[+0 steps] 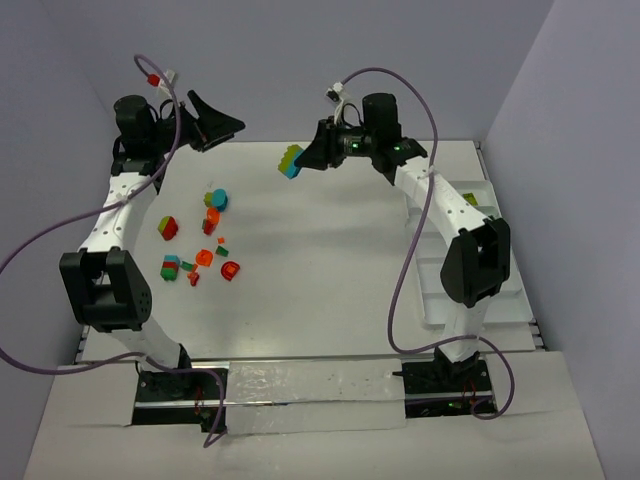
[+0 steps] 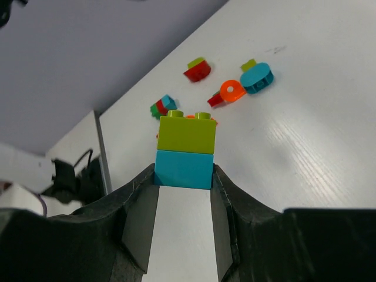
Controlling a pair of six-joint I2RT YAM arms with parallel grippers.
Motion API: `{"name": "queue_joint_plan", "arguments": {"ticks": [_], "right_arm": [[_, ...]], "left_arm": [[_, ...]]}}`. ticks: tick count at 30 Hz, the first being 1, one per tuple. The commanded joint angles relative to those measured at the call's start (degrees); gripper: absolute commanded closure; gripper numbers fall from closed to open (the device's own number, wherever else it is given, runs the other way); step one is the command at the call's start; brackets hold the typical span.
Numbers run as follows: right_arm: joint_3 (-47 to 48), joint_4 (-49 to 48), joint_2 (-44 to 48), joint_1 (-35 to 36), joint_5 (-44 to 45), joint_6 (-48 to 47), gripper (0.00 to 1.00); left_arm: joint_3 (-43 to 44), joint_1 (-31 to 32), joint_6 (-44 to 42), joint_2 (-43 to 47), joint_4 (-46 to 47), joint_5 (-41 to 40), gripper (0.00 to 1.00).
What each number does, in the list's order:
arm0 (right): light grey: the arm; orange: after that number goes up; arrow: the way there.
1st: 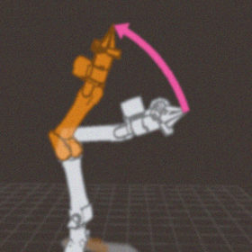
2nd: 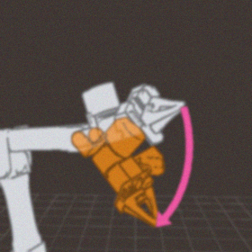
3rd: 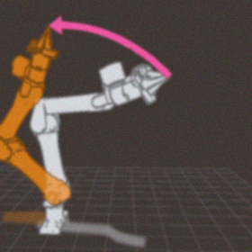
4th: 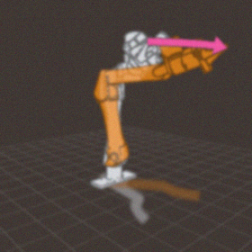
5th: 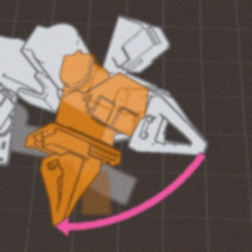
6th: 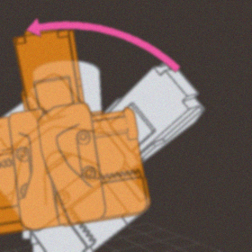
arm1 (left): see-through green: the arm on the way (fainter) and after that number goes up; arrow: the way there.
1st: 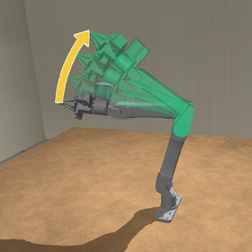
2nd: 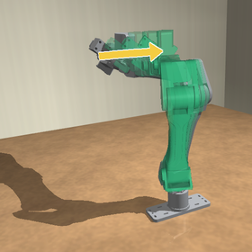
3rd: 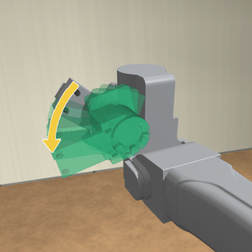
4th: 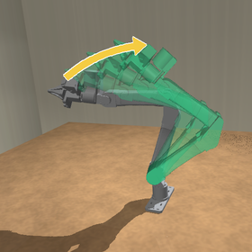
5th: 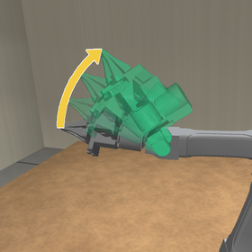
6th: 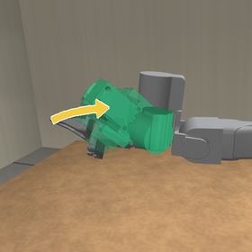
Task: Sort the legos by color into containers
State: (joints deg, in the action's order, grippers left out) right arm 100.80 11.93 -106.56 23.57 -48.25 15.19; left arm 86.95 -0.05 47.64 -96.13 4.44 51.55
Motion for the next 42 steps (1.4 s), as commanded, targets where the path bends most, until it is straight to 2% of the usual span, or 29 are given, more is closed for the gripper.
{"name": "queue_joint_plan", "arguments": {"ticks": [1,6,8,10,13,17,19,21,22,23,24,26,33,36,42], "right_arm": [[1.46,5.50,4.86,-1.13,-12.74,-10.34,1.00],[2.74,10.74,5.54,-1.17,-15.29,-14.49,1.00],[2.56,11.18,5.86,-1.10,-16.10,-16.24,1.00],[2.48,12.72,6.13,-0.67,-16.34,-18.33,1.00],[2.32,14.17,6.54,-0.02,-16.00,-20.63,1.00],[2.03,14.65,7.13,1.40,-15.41,-22.04,1.00],[2.25,15.31,7.33,2.01,-14.77,-23.10,1.00],[2.74,16.03,7.42,2.52,-14.41,-24.19,1.00],[2.84,16.43,7.45,2.83,-14.31,-24.70,1.00],[3.13,16.83,7.52,3.19,-14.05,-25.26,1.00],[3.29,16.94,7.58,3.35,-13.99,-25.47,1.00],[3.59,17.23,7.68,3.73,-13.97,-25.96,1.00],[4.88,20.44,8.01,5.03,-13.00,-29.37,1.00],[4.57,20.78,8.04,5.02,-12.28,-30.04,1.00],[3.71,20.94,8.39,5.00,-11.43,-30.52,1.00]], "left_arm": [[2.35,0.49,-11.22,-0.28,3.51,22.57,0.01],[0.75,1.99,-20.92,1.91,-0.02,26.14,0.01],[3.46,3.21,-29.92,0.68,-8.96,27.28,0.01],[7.16,3.99,-34.82,-1.12,-15.44,29.47,0.01],[9.74,4.88,-40.11,-2.02,-21.17,30.91,0.01],[12.38,7.09,-52.47,-2.84,-31.41,29.74,0.03],[14.95,9.10,-59.31,-3.76,-40.22,28.00,0.09],[17.85,10.84,-70.70,-4.94,-49.44,25.37,0.12],[19.62,11.92,-72.85,-5.78,-54.83,24.71,0.13],[21.84,13.28,-79.14,-6.97,-61.08,22.70,0.16],[22.84,14.11,-82.75,-7.65,-63.76,21.30,0.18],[23.58,15.18,-85.72,-8.25,-66.42,18.86,0.20],[24.38,15.29,-88.45,-8.32,-67.98,19.14,0.23],[26.15,15.33,-92.88,-9.83,-73.79,19.84,0.32],[26.62,15.26,-95.33,-10.36,-76.14,20.43,0.47]]}}
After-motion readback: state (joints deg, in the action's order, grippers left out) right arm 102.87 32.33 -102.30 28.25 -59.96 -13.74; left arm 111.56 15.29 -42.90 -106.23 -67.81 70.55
